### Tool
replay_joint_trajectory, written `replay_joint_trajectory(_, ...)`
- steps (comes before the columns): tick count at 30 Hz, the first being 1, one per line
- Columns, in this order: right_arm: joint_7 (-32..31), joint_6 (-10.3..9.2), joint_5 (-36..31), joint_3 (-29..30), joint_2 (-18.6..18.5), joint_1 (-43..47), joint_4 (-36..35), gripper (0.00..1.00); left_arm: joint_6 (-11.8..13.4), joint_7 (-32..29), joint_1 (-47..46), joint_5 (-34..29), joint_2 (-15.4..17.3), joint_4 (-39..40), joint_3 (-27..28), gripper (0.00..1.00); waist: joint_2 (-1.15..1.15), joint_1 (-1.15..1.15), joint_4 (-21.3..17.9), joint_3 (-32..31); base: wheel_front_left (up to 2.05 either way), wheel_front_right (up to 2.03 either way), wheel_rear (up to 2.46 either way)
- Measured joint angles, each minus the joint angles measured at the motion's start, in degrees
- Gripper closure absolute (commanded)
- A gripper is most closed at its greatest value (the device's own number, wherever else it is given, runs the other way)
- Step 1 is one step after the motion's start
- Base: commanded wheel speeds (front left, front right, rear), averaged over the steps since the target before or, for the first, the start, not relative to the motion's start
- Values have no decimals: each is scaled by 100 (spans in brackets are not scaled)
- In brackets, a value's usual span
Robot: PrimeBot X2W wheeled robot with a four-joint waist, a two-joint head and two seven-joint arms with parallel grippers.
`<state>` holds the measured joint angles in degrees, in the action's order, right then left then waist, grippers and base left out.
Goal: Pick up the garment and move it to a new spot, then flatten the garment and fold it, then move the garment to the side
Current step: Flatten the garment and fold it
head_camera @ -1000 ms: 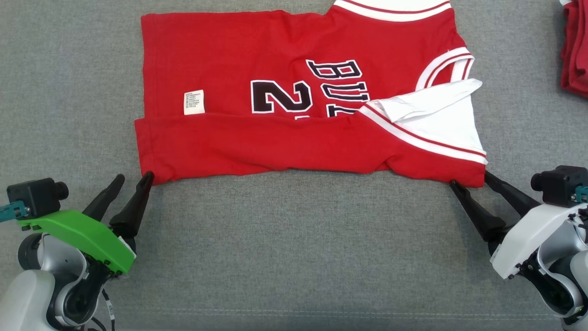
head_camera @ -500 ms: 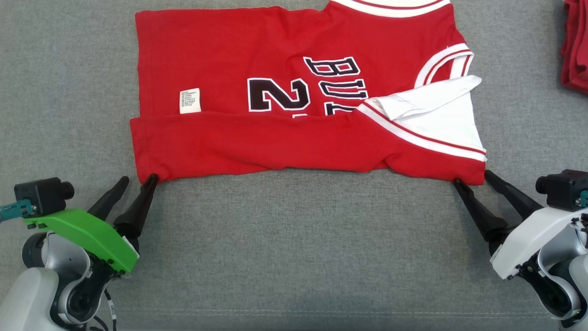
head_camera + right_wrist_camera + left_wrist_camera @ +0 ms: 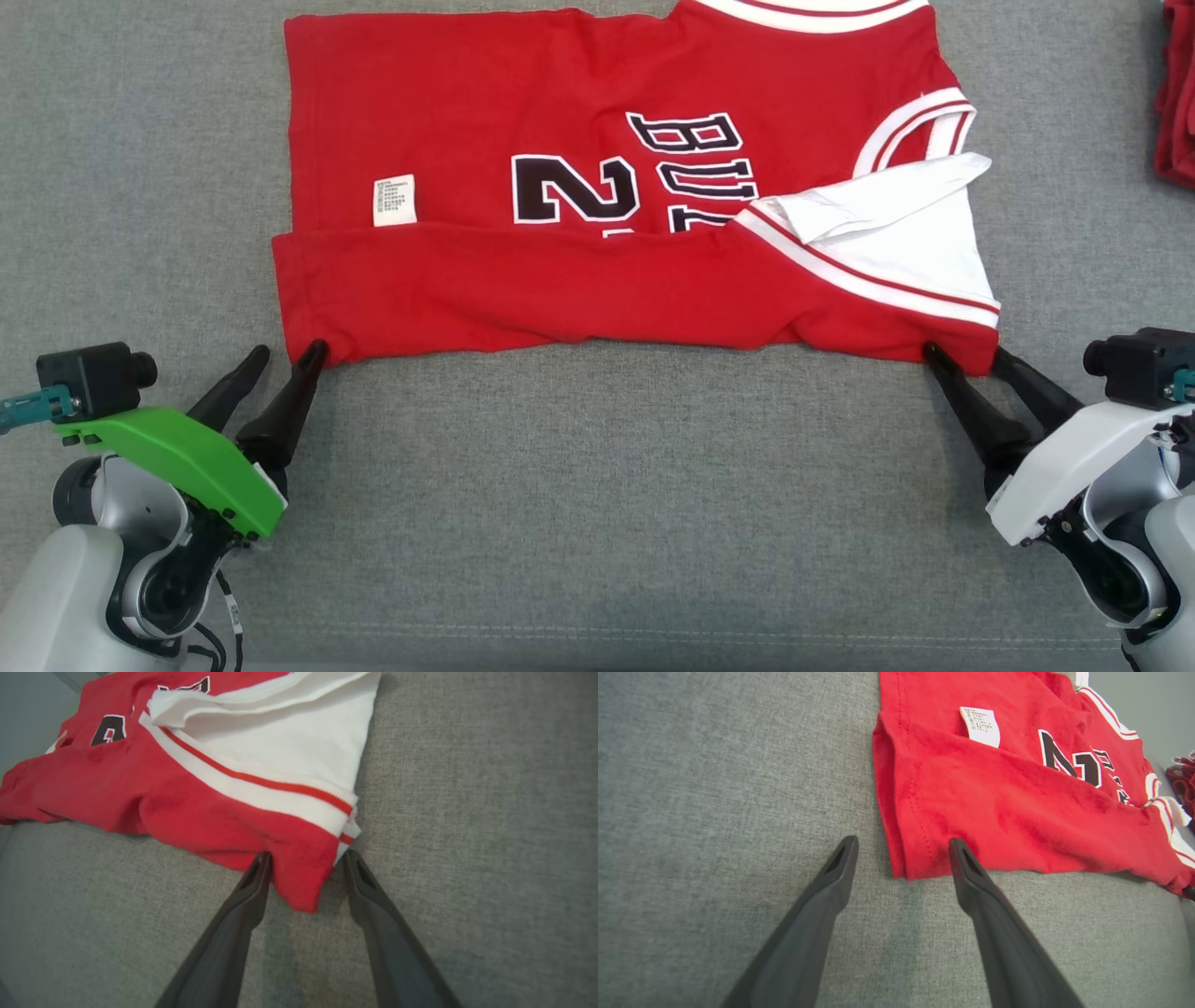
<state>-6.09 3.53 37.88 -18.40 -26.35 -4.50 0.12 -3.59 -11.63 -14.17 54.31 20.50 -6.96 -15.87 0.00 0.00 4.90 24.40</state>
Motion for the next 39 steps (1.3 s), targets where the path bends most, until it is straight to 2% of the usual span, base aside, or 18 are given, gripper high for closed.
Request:
replay_joint_trajectory(1, 0, 1, 2, -3, 5, -8, 15, 100, 0, -11, 0, 9, -2, -12, -1, 0, 0, 0, 2, 0, 0, 0, 0)
replay_joint_trajectory(17, 0, 101, 34, -84, 55, -181, 210, 100, -93, -460, -147, 660, -240, -260, -38, 0, 0, 0, -58, 16, 0, 0, 0)
replay_joint_trajectory(18, 0, 101, 34, -91, 56, -202, 221, 100, -94, -485, -170, 658, -232, -302, -67, 4, 0, 0, -67, 15, 0, 0, 0)
replay_joint_trajectory(19, 0, 103, 34, -96, 56, -214, 226, 100, -97, -519, -196, 650, -216, -341, -81, 38, 0, 0, -75, 14, 0, 0, 0)
replay_joint_trajectory(21, 0, 123, 34, -107, 59, -229, 249, 100, -101, -579, -242, 650, -177, -380, -97, 85, 0, 0, -94, 11, 0, 0, 0)
replay_joint_trajectory(22, 0, 126, 34, -113, 63, -243, 266, 100, -101, -583, -258, 650, -174, -394, -94, 100, 0, 0, -104, 10, 0, 0, 0)
replay_joint_trajectory(29, -56, 192, 47, -183, 62, -410, 404, 100, -170, -784, -279, 698, -112, -472, -118, 100, 0, 0, -203, -24, 0, 0, 0)
replay_joint_trajectory(39, -158, 244, 159, -185, -98, -378, 431, 100, -244, -1111, -215, 906, 241, -401, -130, 100, 0, 0, -226, -263, 0, 0, 0)
